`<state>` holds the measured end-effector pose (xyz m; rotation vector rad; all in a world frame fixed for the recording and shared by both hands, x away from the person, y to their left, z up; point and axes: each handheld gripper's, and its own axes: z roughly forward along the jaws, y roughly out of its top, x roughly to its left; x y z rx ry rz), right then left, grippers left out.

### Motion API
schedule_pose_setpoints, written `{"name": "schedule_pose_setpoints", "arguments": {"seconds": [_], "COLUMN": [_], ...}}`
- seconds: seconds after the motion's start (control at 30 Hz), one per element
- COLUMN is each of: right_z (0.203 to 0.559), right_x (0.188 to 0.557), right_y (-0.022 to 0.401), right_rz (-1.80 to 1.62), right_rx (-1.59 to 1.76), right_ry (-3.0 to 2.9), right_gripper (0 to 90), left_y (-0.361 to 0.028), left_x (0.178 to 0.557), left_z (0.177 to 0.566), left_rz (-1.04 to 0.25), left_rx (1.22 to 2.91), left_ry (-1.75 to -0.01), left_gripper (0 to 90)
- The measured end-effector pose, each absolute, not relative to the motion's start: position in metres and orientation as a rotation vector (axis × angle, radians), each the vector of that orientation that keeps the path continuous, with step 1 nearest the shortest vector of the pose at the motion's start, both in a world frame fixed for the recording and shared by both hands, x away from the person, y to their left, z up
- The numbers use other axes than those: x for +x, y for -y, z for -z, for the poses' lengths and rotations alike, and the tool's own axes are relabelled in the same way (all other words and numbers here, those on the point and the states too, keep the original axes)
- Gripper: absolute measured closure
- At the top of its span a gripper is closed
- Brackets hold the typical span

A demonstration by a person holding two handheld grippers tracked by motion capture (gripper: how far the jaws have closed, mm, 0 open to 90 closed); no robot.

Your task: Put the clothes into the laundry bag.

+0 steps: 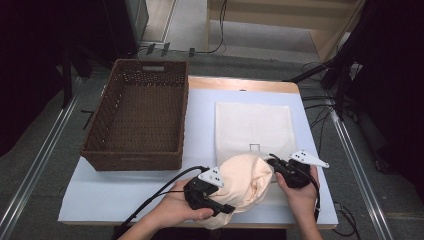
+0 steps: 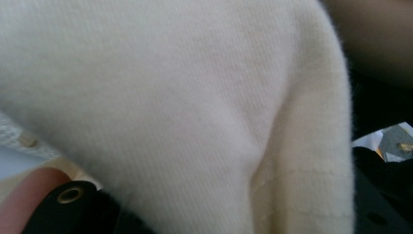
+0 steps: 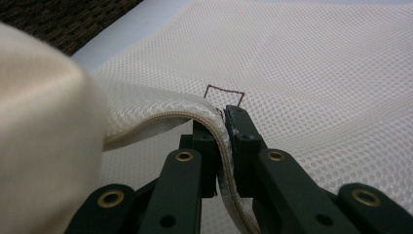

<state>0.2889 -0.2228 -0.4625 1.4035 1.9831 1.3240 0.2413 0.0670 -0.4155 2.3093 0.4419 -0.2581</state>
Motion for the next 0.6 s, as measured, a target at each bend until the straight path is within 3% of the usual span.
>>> {"name": "schedule_pose_setpoints", "arguments": {"seconds": [0.1,0.2,0.23,0.37,0.4,0.47,0.6], "right_z": [0.459,0.454,0.453,0.457,0.458,0.457,0.456], "right_x": [0.29,0.29,0.289,0.288,0.288,0.288,0.287], "right_y": [0.222,0.223,0.223,0.224,0.224,0.225,0.224], "right_rz": [-1.335,-1.35,-1.347,-1.319,-1.324,-1.326,-1.329], "right_rx": [1.4,1.397,1.397,1.401,1.402,1.407,1.391], "right_ry": [-1.97,-1.939,-1.93,-1.93,-1.93,-1.93,-1.931], "right_gripper": [84.9,84.9,84.9,84.9,84.9,84.9,84.9], "left_y": [-0.06,-0.054,-0.052,-0.051,-0.051,-0.052,-0.054], "left_x": [0.244,0.245,0.245,0.247,0.249,0.252,0.263], "left_z": [0.424,0.431,0.432,0.427,0.425,0.421,0.41], "left_rz": [0.292,0.209,0.165,0.102,0.098,0.084,0.111], "left_rx": [2.333,2.379,2.377,2.351,2.353,2.339,2.228], "left_ry": [-0.422,-0.436,-0.464,-0.565,-0.579,-0.594,-0.651], "left_gripper": [62.3,58.9,54.3,17.3,13.1,8.8,8.4]}}
